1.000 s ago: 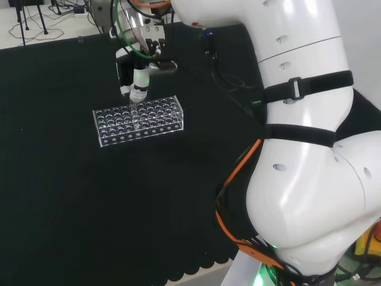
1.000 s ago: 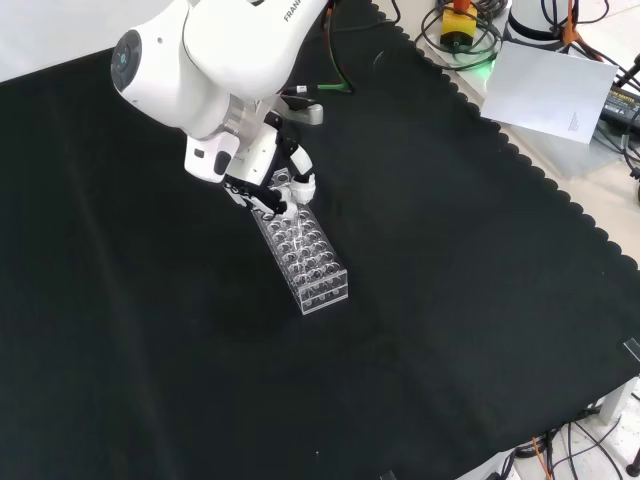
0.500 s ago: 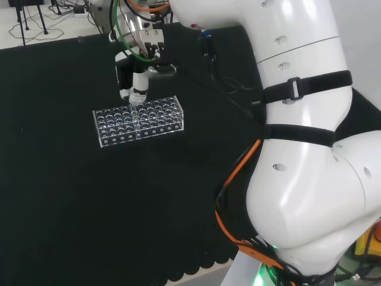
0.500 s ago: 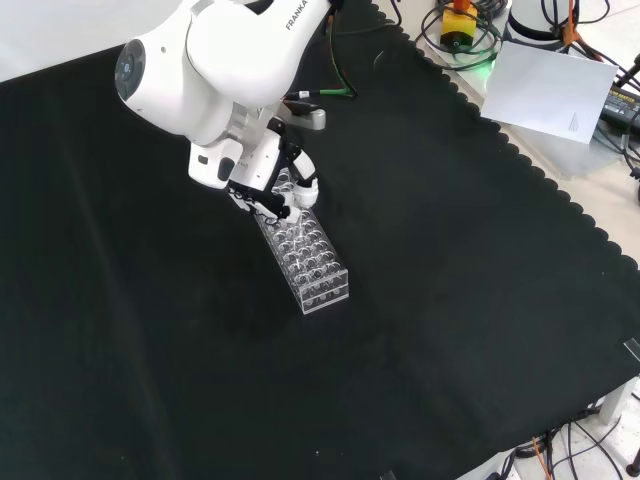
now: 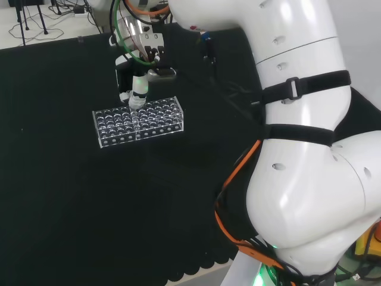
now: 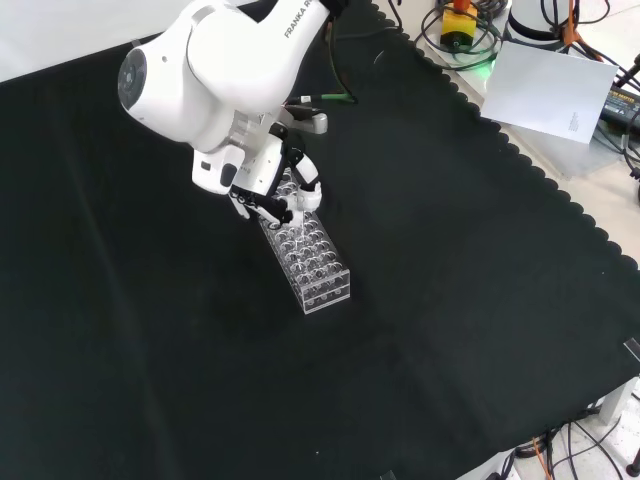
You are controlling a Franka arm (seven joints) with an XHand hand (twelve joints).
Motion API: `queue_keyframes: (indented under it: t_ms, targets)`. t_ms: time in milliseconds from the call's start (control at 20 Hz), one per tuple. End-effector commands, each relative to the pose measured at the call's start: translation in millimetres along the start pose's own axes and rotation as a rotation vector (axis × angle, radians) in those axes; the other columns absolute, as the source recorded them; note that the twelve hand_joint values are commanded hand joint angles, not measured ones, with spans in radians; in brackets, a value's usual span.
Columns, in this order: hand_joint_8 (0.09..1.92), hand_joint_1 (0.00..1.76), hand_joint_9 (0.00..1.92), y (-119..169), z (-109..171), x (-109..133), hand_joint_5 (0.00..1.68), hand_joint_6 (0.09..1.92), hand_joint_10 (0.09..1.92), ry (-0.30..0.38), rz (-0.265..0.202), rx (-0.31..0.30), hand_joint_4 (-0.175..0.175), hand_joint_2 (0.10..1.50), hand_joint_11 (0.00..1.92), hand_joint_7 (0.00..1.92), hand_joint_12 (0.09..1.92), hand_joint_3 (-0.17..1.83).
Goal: Put the test tube back in the rack.
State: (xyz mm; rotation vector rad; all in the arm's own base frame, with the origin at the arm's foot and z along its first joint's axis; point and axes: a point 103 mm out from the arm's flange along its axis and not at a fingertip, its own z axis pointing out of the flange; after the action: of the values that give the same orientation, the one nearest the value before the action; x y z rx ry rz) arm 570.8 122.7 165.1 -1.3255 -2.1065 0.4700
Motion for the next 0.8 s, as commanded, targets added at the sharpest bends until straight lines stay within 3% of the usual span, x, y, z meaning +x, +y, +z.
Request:
queue_keyframes:
  t_ms: [50,300,800]
  targets:
    - [0.91,1.13,0.76,6.9,-0.7,5.2,0.64,0.74,0.93,0.061,-0.051,0.055,-0.03,0.48,0.34,0.66,1.48,0.6]
    - [0.97,1.08,0.6,-6.8,-23.4,9.3,0.49,0.78,0.97,0.057,-0.071,-0.008,-0.01,0.47,0.23,0.52,1.5,0.6]
    - [0.97,1.08,0.57,-55.0,-78.2,18.0,0.47,0.76,0.97,0.035,-0.092,-0.144,-0.004,0.47,0.18,0.5,1.51,0.61]
